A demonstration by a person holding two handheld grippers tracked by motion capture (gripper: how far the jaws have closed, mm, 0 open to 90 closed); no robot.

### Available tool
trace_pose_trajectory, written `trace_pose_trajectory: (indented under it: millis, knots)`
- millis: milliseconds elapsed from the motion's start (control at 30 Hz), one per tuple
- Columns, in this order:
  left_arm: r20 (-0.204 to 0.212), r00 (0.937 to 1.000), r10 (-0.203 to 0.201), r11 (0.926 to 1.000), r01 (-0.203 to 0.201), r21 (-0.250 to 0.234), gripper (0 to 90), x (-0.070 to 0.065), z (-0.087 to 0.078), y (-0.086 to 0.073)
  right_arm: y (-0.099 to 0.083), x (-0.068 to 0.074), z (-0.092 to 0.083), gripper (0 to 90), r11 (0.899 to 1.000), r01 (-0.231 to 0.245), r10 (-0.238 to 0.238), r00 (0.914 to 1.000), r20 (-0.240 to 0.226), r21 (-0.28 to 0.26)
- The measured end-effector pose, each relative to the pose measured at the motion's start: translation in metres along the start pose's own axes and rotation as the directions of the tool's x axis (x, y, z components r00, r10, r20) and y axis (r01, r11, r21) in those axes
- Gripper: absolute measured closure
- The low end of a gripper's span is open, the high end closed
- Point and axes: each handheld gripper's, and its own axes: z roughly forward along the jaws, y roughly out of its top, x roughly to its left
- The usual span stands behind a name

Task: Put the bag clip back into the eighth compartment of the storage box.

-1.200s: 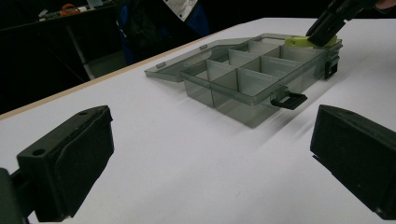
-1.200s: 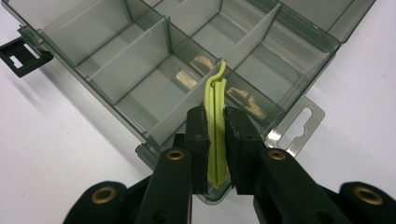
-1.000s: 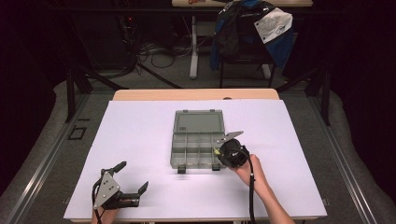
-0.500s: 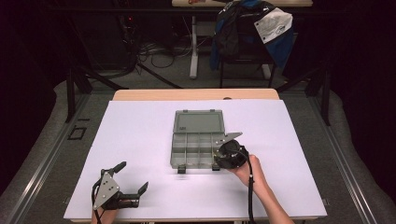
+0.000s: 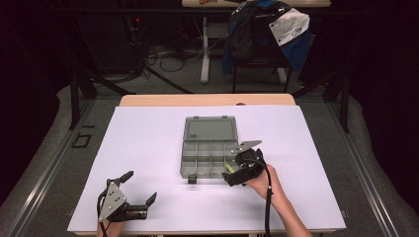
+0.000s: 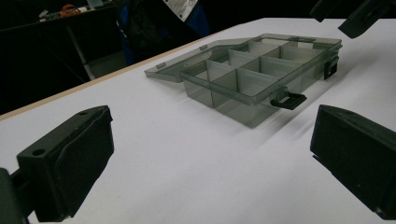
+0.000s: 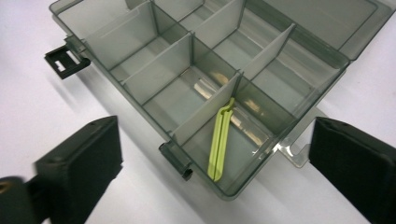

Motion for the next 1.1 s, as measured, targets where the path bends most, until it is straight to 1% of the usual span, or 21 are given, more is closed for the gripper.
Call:
trace_pose_trajectory:
  millis: [33,67,100,333,400,500,567,600,767,833,900,933,1000,1100]
  knots:
    - [0.000,1.0000,-0.001,1.0000,0.001,-0.001,0.0,0.000,0.000,0.000,0.000,0.001,-0.002,0.0,1.000,0.003,-0.003,1.0000,0.000,0.010]
    - [-0.001,1.0000,-0.001,1.0000,0.001,0.000,0.0,0.000,0.000,0.000,-0.001,0.001,-0.002,0.0,1.000,0.004,-0.004,1.0000,-0.002,-0.004]
    - [-0.001,1.0000,-0.001,1.0000,0.001,0.000,0.0,0.000,0.000,0.000,-0.002,0.001,-0.004,0.0,1.000,0.007,-0.007,1.0000,-0.003,-0.002]
    - [-0.001,1.0000,-0.007,1.0000,0.007,0.006,0.0,-0.001,0.002,0.000,-0.008,0.000,-0.017,0.0,0.996,-0.003,0.001,0.9997,-0.022,-0.087]
    - [0.002,1.0000,-0.004,1.0000,0.004,0.006,0.0,-0.002,0.003,0.000,-0.014,0.002,-0.022,0.0,0.994,0.005,-0.008,0.9998,-0.021,-0.105]
    - [0.002,1.0000,-0.002,1.0000,0.002,0.007,0.0,-0.002,0.004,0.000,-0.018,0.001,-0.026,0.0,0.994,0.004,-0.007,0.9997,-0.022,-0.113]
    - [0.005,1.0000,-0.002,1.0000,0.002,0.007,0.0,-0.003,0.005,0.000,-0.022,-0.001,-0.030,0.0,0.992,0.008,-0.009,0.9999,-0.008,-0.122]
    - [0.006,1.0000,-0.003,1.0000,0.003,0.009,0.0,-0.003,0.005,0.000,-0.027,-0.004,-0.034,0.0,0.991,0.001,-0.002,1.0000,-0.006,-0.132]
    - [0.007,1.0000,-0.005,0.9999,0.005,0.009,0.0,-0.003,0.006,0.000,-0.036,-0.009,-0.043,0.0,0.987,-0.006,0.008,0.9999,0.011,-0.158]
    - [0.006,1.0000,-0.003,0.9999,0.003,0.010,0.0,-0.002,0.006,0.000,-0.040,-0.009,-0.046,0.0,0.985,-0.014,0.018,0.9995,0.025,-0.174]
    - [0.007,1.0000,-0.006,0.9999,0.006,0.010,0.0,-0.003,0.006,0.000,-0.045,-0.011,-0.049,0.0,0.984,-0.019,0.024,0.9994,0.023,-0.179]
    - [0.007,1.0000,-0.005,0.9999,0.005,0.010,0.0,-0.003,0.006,0.000,-0.047,-0.011,-0.050,0.0,0.983,-0.017,0.023,0.9992,0.032,-0.184]
    - [0.008,1.0000,-0.006,0.9999,0.006,0.010,0.0,-0.002,0.006,0.000,-0.051,-0.012,-0.053,0.0,0.981,-0.024,0.032,0.9989,0.036,-0.192]
    - [0.008,0.9999,-0.006,0.9999,0.006,0.011,0.0,-0.002,0.007,0.000,-0.056,-0.013,-0.057,0.0,0.978,-0.023,0.033,0.9985,0.044,-0.209]
